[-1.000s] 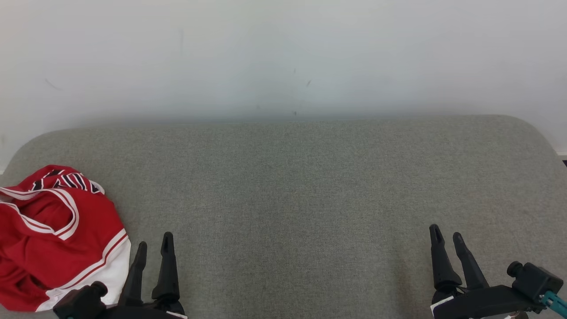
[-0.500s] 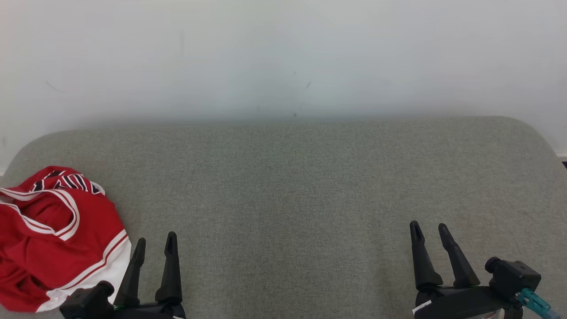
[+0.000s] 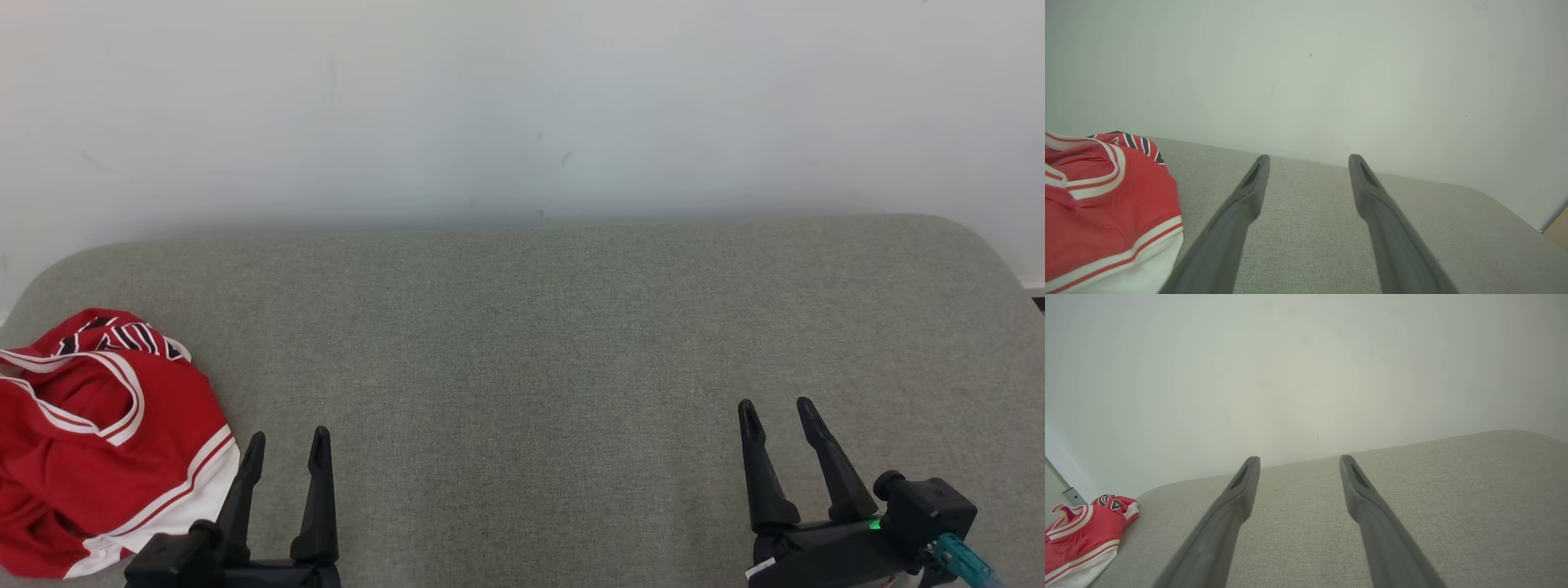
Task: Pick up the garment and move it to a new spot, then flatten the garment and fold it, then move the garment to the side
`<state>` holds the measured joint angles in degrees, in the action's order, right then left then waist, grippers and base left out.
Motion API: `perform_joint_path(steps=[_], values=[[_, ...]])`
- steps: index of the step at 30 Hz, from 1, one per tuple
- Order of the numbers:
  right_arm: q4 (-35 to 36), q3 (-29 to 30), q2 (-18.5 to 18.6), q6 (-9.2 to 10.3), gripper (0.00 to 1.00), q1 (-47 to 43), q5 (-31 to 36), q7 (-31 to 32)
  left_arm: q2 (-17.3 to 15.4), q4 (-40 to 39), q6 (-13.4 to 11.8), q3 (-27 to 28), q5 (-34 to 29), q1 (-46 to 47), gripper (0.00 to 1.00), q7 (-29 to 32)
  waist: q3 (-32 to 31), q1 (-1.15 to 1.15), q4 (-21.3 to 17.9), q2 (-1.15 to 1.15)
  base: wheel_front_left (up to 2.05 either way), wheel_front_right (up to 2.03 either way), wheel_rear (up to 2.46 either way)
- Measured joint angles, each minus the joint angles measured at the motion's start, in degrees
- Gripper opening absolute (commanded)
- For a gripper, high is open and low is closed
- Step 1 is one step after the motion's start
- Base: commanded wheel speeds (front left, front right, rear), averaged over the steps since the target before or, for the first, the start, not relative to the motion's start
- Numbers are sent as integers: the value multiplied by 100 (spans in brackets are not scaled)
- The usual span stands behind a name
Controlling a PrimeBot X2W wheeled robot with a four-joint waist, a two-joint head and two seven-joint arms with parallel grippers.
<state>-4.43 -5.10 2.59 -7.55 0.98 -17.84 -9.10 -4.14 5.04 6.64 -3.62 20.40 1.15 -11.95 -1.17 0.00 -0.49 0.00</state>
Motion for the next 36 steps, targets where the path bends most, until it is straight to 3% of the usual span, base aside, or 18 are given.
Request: perform_joint_path(steps=[36], values=[[54, -385, 19, 0, 100, 71, 1595, -537, -162, -124, 41, -49, -1733, -109, 100, -261, -38, 0, -37, 0, 0, 0, 0]])
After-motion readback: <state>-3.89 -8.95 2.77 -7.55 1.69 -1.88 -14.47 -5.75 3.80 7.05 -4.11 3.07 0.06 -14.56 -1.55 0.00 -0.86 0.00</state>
